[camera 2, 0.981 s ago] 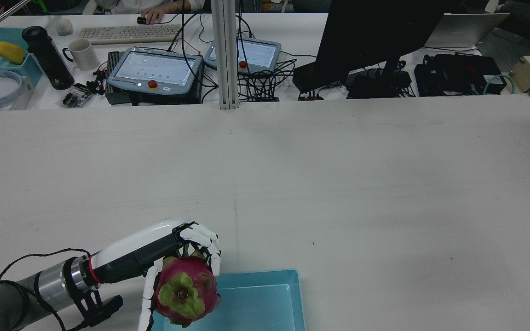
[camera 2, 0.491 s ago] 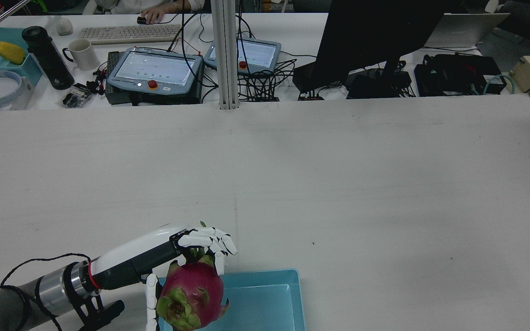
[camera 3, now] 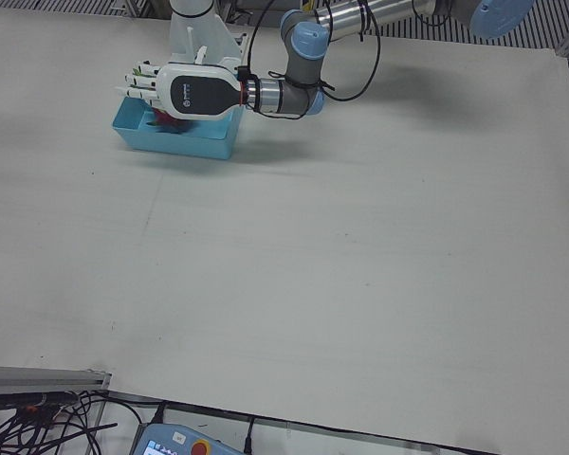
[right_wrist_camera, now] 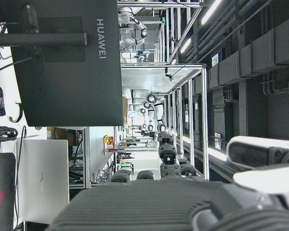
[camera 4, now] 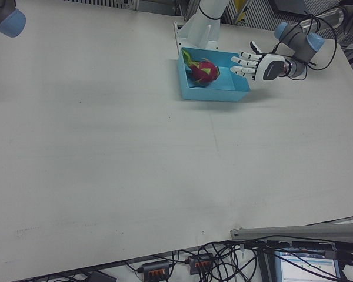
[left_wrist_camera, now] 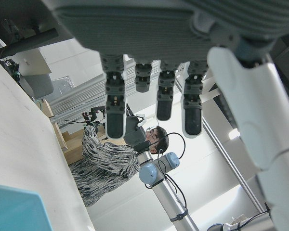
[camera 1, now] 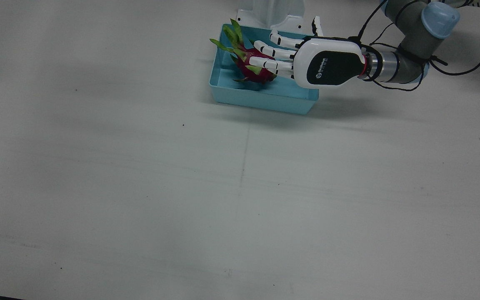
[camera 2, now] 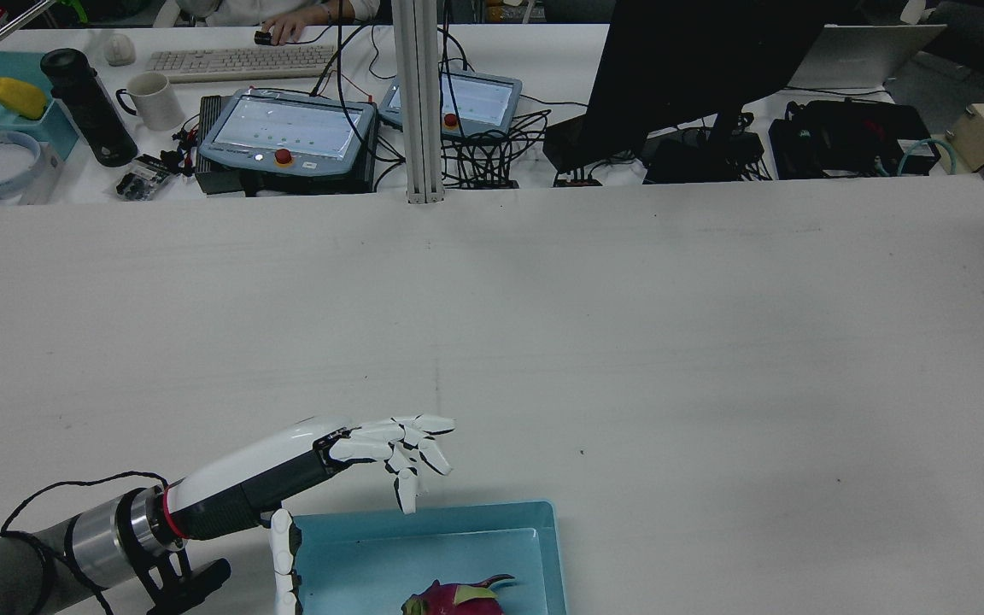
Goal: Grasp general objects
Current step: 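Open the left hand to drop the fruit into the tray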
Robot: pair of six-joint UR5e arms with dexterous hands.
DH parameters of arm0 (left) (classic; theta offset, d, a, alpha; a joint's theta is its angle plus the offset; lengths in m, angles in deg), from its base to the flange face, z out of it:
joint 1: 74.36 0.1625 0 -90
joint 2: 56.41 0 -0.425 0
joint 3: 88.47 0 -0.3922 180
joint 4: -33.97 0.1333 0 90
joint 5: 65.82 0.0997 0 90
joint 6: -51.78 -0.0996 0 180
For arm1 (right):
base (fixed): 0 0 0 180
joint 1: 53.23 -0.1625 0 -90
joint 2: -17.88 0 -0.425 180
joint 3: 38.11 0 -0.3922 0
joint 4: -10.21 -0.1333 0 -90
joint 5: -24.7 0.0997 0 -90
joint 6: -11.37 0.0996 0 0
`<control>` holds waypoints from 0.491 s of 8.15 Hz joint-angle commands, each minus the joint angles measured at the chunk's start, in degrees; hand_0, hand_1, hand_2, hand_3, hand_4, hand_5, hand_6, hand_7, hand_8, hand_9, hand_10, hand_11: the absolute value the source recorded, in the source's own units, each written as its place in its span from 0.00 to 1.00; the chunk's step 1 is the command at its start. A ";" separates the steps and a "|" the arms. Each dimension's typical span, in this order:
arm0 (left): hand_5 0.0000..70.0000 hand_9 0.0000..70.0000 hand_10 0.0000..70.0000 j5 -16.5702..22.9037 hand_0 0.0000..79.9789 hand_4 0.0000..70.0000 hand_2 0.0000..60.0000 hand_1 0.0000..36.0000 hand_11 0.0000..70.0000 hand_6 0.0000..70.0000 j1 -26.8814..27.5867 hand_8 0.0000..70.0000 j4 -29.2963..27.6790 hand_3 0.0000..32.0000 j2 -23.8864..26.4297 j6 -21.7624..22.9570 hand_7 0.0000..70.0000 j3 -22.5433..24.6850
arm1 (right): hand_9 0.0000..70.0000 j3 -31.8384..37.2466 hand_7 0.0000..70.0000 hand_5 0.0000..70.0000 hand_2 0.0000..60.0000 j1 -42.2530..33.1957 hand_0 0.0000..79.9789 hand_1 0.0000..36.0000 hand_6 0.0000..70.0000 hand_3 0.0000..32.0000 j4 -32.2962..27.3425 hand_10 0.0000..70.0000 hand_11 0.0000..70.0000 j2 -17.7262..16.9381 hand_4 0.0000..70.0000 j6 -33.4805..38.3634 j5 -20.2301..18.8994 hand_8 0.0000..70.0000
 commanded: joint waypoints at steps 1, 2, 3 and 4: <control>1.00 0.33 0.31 -0.08 0.72 0.31 0.69 0.76 0.48 0.34 -0.52 0.23 -0.02 0.00 -0.11 0.69 0.56 -0.13 | 0.00 0.00 0.00 0.00 0.00 0.00 0.00 0.00 0.00 0.00 0.00 0.00 0.00 0.00 0.00 0.00 0.00 0.00; 1.00 0.38 0.33 -0.17 0.72 0.33 0.93 0.85 0.51 0.37 -1.22 0.26 0.51 0.00 -0.63 1.13 0.60 -0.22 | 0.00 0.00 0.00 0.00 0.00 0.00 0.00 0.00 0.00 0.00 0.00 0.00 0.00 0.00 0.00 0.00 0.00 0.00; 1.00 0.43 0.38 -2.95 0.69 0.34 1.00 0.89 0.59 0.40 -4.71 0.30 2.69 0.00 -0.64 3.14 0.63 -0.57 | 0.00 0.00 0.00 0.00 0.00 0.00 0.00 0.00 0.00 0.00 0.00 0.00 0.00 0.00 0.00 0.00 0.00 0.00; 1.00 0.51 0.45 -4.20 0.68 0.37 1.00 0.94 0.67 0.44 -9.79 0.35 3.40 0.00 -1.42 5.59 0.67 -0.92 | 0.00 0.00 0.00 0.00 0.00 0.00 0.00 0.00 0.00 0.00 0.00 0.00 0.00 0.00 0.00 0.00 0.00 0.00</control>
